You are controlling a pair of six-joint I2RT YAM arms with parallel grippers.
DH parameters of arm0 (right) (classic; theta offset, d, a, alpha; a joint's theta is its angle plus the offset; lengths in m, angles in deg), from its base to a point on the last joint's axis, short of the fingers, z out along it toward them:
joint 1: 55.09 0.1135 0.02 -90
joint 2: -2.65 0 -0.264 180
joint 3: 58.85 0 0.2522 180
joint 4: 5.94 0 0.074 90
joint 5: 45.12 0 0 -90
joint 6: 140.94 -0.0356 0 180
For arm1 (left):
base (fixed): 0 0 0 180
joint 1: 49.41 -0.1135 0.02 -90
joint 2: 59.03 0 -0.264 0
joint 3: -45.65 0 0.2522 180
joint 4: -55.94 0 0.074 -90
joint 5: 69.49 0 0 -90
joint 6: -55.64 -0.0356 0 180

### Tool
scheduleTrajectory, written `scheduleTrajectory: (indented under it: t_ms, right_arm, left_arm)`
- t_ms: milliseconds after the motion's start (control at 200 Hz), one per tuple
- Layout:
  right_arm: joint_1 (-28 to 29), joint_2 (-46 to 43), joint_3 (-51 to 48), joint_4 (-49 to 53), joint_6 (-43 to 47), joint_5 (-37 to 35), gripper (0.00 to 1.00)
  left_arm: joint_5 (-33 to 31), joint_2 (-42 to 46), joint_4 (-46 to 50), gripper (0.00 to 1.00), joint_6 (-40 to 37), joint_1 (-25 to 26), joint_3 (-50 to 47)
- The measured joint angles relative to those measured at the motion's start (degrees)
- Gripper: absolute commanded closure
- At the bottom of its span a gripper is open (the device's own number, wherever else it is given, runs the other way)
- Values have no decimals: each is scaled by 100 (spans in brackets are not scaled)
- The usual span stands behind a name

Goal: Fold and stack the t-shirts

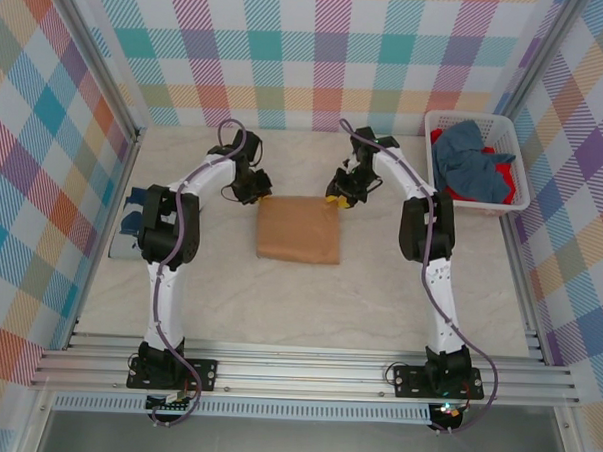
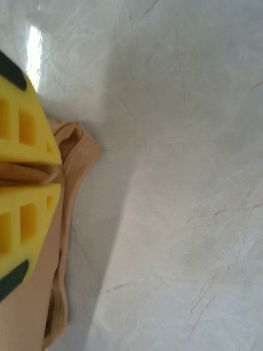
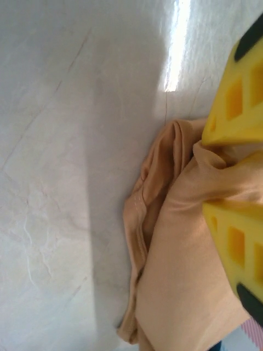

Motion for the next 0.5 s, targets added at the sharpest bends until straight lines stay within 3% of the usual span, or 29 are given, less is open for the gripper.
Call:
scheduleTrajectory:
  t_ms: [70,215,290,500]
  right_arm:
    - [-22,-4,7,44,17,-94,57]
    - [-66,-317,-221,20,-4,-428,54]
    - [-101,-824,-734,-66,-35,-662,55]
    - [-52,-2529,-2446,-708,-352,-603,71]
  left_arm:
    - [-216,37,39,50,17,-4,-39]
    - [-625,640,310,49,118,-4,-378]
    - [-680,1235,367,51,164,63,-699]
    - [-289,2756,116,63,704,522,-2011]
